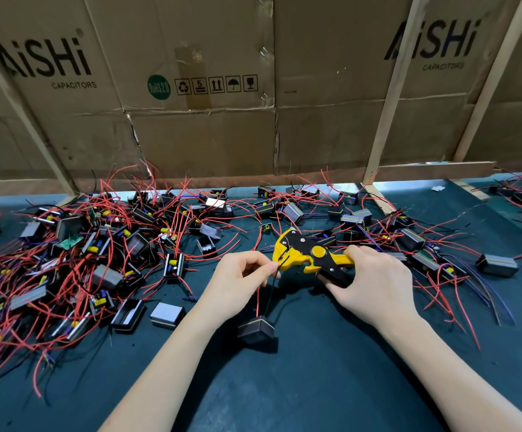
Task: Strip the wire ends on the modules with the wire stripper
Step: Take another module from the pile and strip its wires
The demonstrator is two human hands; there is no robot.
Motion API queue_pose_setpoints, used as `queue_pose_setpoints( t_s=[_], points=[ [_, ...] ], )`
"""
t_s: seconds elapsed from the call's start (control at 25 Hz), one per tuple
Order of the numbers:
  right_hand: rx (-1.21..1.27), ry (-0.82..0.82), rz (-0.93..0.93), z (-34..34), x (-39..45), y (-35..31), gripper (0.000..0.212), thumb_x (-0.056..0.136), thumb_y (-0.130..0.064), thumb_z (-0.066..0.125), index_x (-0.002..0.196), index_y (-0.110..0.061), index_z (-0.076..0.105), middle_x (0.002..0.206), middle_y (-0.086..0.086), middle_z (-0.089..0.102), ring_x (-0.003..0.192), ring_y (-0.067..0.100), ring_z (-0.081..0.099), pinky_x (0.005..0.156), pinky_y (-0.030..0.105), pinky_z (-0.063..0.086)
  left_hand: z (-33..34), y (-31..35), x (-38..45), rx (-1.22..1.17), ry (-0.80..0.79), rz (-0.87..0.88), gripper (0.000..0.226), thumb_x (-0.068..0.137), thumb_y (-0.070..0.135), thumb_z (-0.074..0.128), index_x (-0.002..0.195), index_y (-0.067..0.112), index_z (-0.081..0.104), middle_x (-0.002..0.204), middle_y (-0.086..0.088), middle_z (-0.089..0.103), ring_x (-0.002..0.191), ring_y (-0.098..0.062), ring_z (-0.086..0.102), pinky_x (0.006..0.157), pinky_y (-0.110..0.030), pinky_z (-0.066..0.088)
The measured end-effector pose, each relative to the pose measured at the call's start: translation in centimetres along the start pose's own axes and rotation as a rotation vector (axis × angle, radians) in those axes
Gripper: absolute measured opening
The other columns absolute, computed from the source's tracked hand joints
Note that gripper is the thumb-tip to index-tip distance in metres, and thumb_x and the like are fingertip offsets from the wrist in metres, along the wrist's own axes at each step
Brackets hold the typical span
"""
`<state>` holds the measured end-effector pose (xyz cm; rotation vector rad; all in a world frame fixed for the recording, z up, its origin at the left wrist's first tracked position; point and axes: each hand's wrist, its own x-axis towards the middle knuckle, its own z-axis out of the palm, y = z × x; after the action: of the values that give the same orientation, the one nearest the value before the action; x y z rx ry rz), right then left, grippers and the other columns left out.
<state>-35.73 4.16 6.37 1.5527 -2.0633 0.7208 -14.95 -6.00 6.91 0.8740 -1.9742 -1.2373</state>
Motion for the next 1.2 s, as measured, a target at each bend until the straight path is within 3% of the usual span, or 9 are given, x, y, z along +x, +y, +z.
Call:
queue_pose_setpoints(
  t_s=[0.16, 0.28, 0.48, 0.68, 0.8, 0.96, 1.2],
  points=[
    [-0.073, -0.121, 0.077, 0.0, 0.1, -0.1, 0.046, 0.073, -0.068, 0.064, 0.074, -0.023, 0.056, 0.076, -0.005, 0.066, 0.079, 0.025, 0.065, 0.057, 0.028, 0.029, 0.1, -0.1, 0.0, 0.003, -0.004, -0.005, 0.023, 0.095, 0.023, 0.063, 0.074, 0.02, 0.071, 0.057, 0.01, 0.053, 0.056, -0.009, 0.044, 0.057, -0.024, 0.036],
    [-0.131, -0.174, 0.108, 0.1, 0.1, -0.1, 0.049, 0.076, -0.073, 0.055, 0.074, -0.024, 0.055, 0.077, -0.003, 0.067, 0.083, 0.024, 0.065, 0.059, 0.028, 0.03, 0.0, -0.2, -0.1, -0.009, -0.013, -0.01, 0.025, 0.095, 0.023, 0.063, 0.071, 0.024, 0.071, 0.057, 0.009, 0.053, 0.055, -0.01, 0.044, 0.057, -0.024, 0.037],
    [-0.156, -0.183, 0.148, 0.4, 0.0, 0.0, 0.052, 0.074, -0.076, 0.055, 0.076, -0.024, 0.06, 0.076, -0.004, 0.066, 0.081, 0.024, 0.065, 0.058, 0.028, 0.03, 0.0, 0.0, 0.1, 0.013, -0.015, -0.005, 0.027, 0.095, 0.023, 0.062, 0.069, 0.027, 0.069, 0.056, 0.009, 0.053, 0.054, -0.009, 0.045, 0.057, -0.022, 0.038],
    [-0.144, -0.052, 0.054, 0.9, 0.0, 0.5, 0.055, 0.065, -0.06, 0.075, 0.088, -0.012, 0.062, 0.083, 0.005, 0.063, 0.081, 0.031, 0.061, 0.072, 0.039, 0.039, 0.1, 0.2, 0.0, -0.007, -0.026, -0.041, 0.025, 0.094, 0.017, 0.061, 0.072, 0.023, 0.069, 0.057, 0.01, 0.055, 0.055, -0.009, 0.047, 0.056, -0.02, 0.041],
    [-0.156, -0.053, 0.088, 1.2, 0.0, 1.1, 0.057, 0.064, -0.059, 0.077, 0.089, -0.01, 0.061, 0.083, 0.006, 0.063, 0.081, 0.032, 0.061, 0.073, 0.039, 0.039, 0.1, 0.4, 0.0, -0.041, -0.027, -0.056, 0.011, 0.089, 0.02, 0.069, 0.078, 0.016, 0.071, 0.06, 0.009, 0.056, 0.056, -0.008, 0.047, 0.056, -0.02, 0.042],
    [-0.132, -0.043, 0.106, 1.3, 0.1, 1.2, 0.058, 0.065, -0.06, 0.076, 0.092, -0.011, 0.062, 0.085, 0.005, 0.063, 0.083, 0.031, 0.061, 0.074, 0.039, 0.039, -0.1, 0.6, -0.4, -0.045, -0.075, -0.046, 0.015, 0.081, 0.028, 0.079, 0.078, 0.014, 0.073, 0.06, 0.008, 0.05, 0.059, -0.01, 0.043, 0.057, -0.017, 0.037],
    [-0.134, -0.056, 0.102, 1.2, 0.1, 1.2, 0.058, 0.066, -0.061, 0.074, 0.093, -0.011, 0.062, 0.086, 0.004, 0.063, 0.084, 0.031, 0.06, 0.074, 0.039, 0.037, 1.1, 0.8, -0.9, 0.128, -0.113, 0.01, 0.021, 0.072, 0.031, 0.086, 0.085, 0.024, 0.072, 0.075, 0.01, 0.07, 0.061, -0.007, 0.052, 0.063, -0.015, 0.044]
  ],
)
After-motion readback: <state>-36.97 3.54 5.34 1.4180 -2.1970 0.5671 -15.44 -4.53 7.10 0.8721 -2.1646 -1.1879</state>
